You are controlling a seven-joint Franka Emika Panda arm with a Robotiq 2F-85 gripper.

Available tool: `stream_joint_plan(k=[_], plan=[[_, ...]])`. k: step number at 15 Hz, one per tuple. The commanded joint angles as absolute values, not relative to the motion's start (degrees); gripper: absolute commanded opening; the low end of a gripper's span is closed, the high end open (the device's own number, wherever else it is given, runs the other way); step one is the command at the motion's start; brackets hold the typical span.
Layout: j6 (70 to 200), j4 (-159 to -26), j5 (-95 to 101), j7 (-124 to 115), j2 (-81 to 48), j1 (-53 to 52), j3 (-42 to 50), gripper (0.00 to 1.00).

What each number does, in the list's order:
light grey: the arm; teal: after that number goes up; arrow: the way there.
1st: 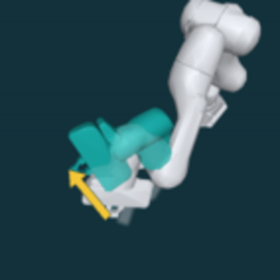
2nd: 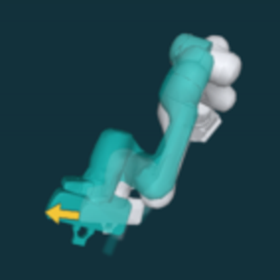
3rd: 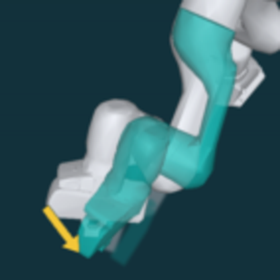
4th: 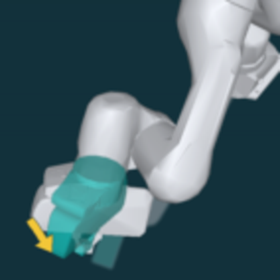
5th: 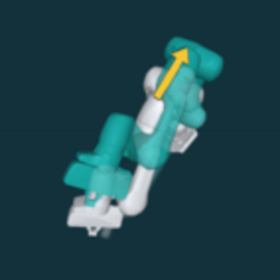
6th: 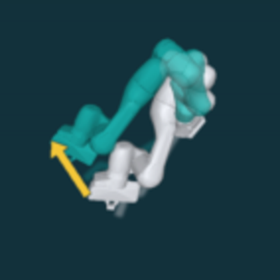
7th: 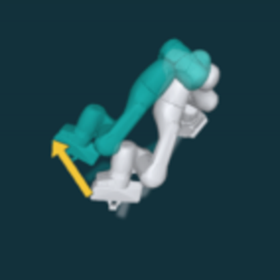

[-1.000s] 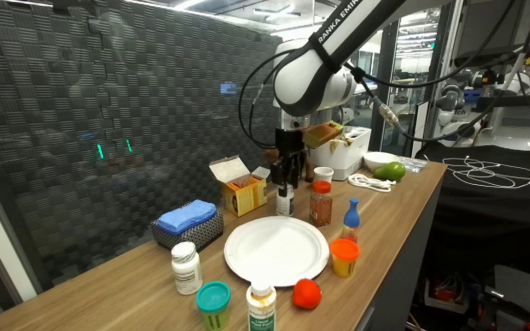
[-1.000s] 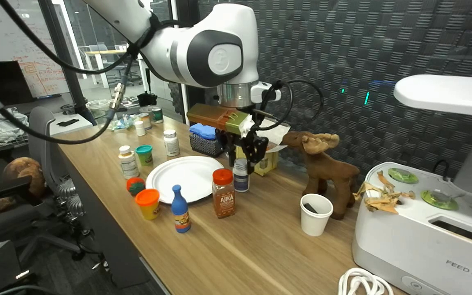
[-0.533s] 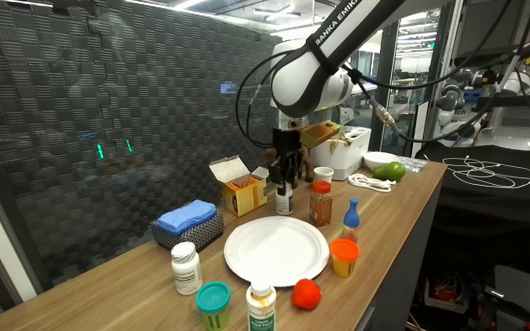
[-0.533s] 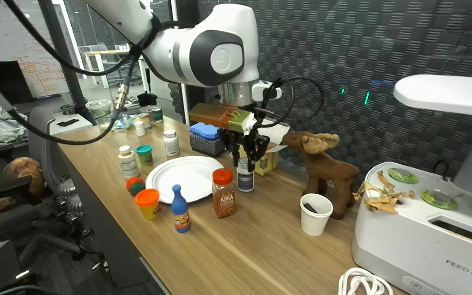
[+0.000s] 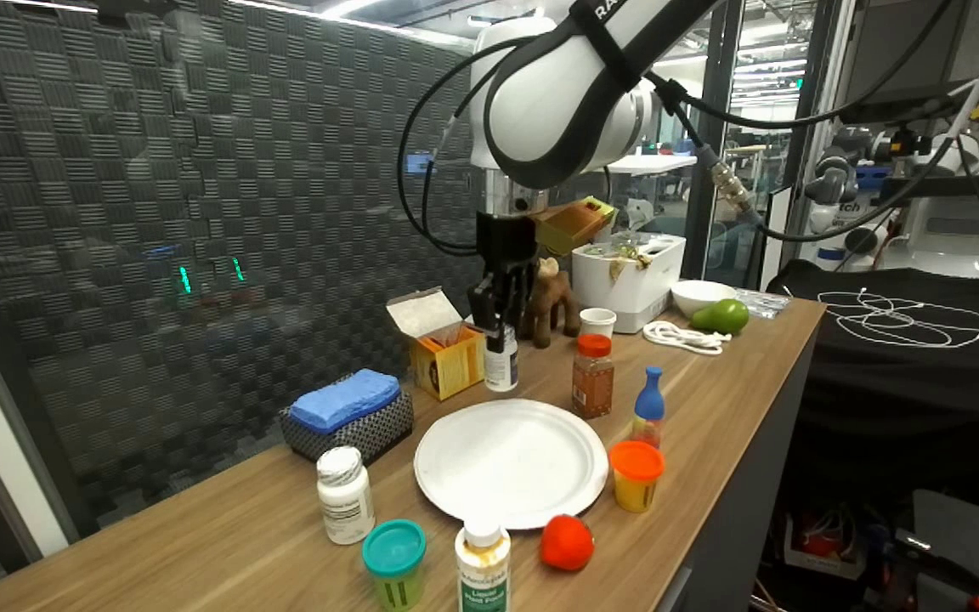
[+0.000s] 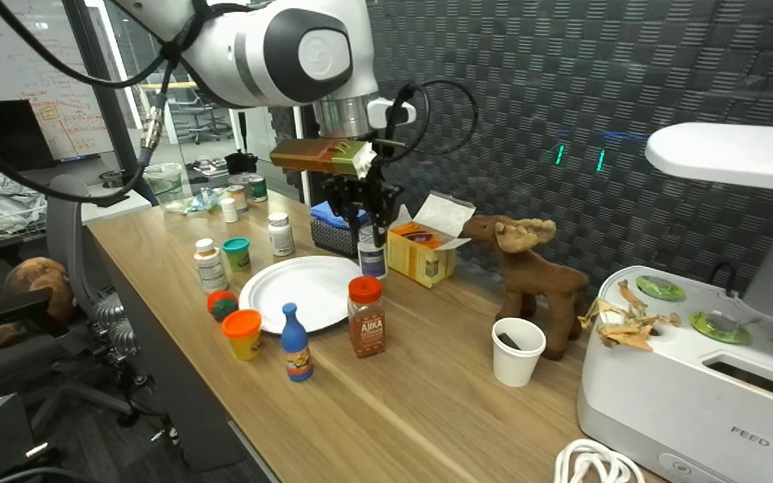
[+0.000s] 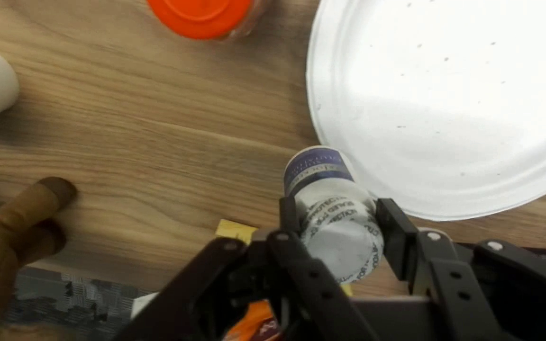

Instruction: Put the bottles on the tray

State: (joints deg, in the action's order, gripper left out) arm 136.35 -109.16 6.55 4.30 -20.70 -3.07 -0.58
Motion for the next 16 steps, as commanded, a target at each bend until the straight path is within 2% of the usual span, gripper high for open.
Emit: stream_joint_plan(k=[1, 7, 16], plan=[[136.0, -113.3, 6.8, 3.2, -17.7, -4.4, -2.0, 0.20], [136.6, -114.8, 6.3, 4.8, -20.6, -4.7, -3.8, 0.20], [145.2, -116.7, 6.1, 5.4, -20.2, -4.7, -4.4, 0.20]])
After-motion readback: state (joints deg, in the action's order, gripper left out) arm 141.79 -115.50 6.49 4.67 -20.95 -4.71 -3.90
